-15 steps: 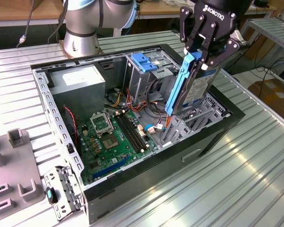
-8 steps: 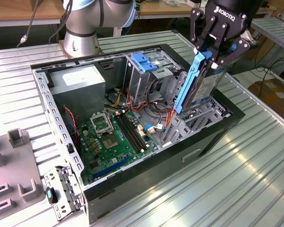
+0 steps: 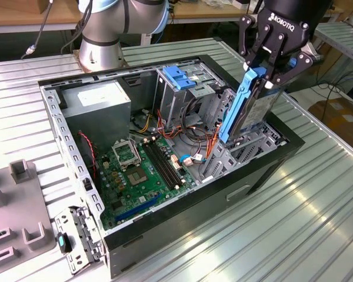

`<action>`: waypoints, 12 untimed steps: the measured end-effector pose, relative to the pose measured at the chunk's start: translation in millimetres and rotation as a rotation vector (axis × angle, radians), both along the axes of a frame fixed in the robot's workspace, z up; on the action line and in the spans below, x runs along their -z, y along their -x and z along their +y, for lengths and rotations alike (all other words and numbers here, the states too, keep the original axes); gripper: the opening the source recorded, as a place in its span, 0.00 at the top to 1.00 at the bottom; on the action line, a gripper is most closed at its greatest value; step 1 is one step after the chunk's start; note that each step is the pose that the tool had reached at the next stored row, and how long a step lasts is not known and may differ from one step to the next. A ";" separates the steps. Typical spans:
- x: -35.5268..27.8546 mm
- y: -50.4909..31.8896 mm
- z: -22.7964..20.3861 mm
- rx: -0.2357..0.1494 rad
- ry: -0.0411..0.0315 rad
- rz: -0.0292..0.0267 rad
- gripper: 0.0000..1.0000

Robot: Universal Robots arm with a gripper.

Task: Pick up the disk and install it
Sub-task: 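Insert the disk into the insertion slot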

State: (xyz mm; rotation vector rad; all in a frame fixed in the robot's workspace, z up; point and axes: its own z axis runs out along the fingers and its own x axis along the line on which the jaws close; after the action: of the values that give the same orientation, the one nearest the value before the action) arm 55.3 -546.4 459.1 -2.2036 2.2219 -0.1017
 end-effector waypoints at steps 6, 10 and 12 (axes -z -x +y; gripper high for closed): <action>6.8 -3.2 -5.6 0.007 -0.0001 0.0016 0.63; 8.5 -3.9 -5.6 0.007 -0.0001 0.0017 0.63; 9.5 -4.1 -5.6 0.007 -0.0002 0.0018 0.63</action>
State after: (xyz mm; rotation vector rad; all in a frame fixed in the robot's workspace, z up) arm 59.3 -552.1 449.7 -2.1965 2.2311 -0.0996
